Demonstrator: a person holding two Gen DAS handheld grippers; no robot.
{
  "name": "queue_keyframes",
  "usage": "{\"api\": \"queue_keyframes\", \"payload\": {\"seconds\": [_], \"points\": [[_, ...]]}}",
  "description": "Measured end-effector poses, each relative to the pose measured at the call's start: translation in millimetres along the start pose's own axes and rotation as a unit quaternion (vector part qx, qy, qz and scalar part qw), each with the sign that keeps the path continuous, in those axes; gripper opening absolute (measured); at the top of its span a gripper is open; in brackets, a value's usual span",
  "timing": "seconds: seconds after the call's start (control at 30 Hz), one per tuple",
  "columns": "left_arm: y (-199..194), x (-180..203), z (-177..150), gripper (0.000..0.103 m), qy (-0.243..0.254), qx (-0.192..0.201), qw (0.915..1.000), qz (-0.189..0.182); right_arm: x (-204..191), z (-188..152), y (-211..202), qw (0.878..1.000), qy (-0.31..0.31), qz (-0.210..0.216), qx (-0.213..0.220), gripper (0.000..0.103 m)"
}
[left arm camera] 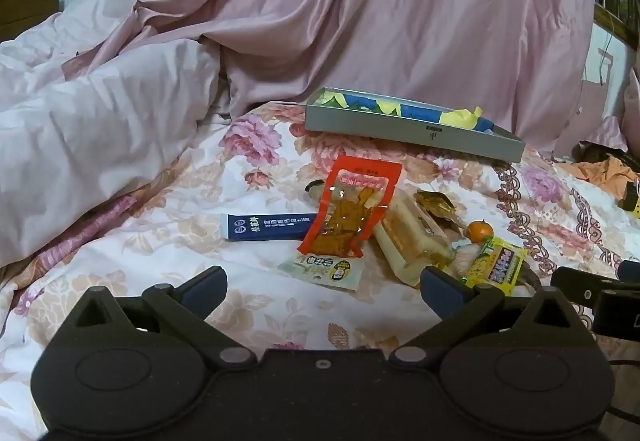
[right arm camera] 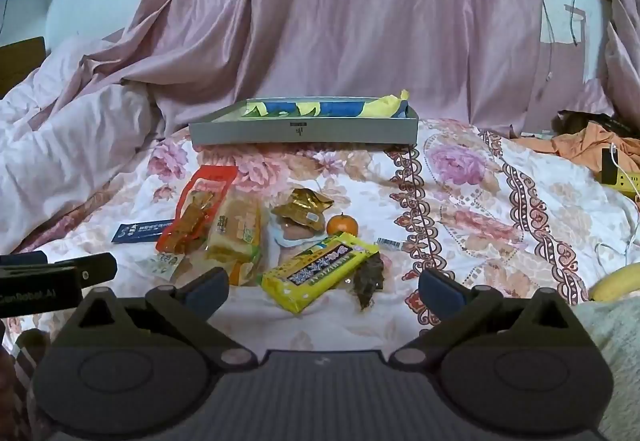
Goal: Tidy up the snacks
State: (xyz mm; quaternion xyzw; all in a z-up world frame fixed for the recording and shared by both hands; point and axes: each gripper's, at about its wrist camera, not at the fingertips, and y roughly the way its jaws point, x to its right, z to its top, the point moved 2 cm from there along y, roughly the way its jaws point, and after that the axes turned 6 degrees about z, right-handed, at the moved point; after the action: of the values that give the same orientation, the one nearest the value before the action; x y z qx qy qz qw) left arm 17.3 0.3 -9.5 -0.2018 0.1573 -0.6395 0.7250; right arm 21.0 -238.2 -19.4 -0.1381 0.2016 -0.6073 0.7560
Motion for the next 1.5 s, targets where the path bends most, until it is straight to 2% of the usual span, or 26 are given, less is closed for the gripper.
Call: {"api": "queue_keyframes", "payload": {"seconds": [0.33,1.5], "points": [[4.1,-1.1,-3.8,0.102,-0.001,0.000,1.0000,0.001,-2.7,-3.4,5.8,1.000,-0.002,-0.002,-0.014,0.103],[-0.6,3.2,2.7,0.102,-0.004,0.001,1.0000,-0.002,-3.0,-6.6,7.2,1.000,0.002,0.000,-0.016,0.103]]}}
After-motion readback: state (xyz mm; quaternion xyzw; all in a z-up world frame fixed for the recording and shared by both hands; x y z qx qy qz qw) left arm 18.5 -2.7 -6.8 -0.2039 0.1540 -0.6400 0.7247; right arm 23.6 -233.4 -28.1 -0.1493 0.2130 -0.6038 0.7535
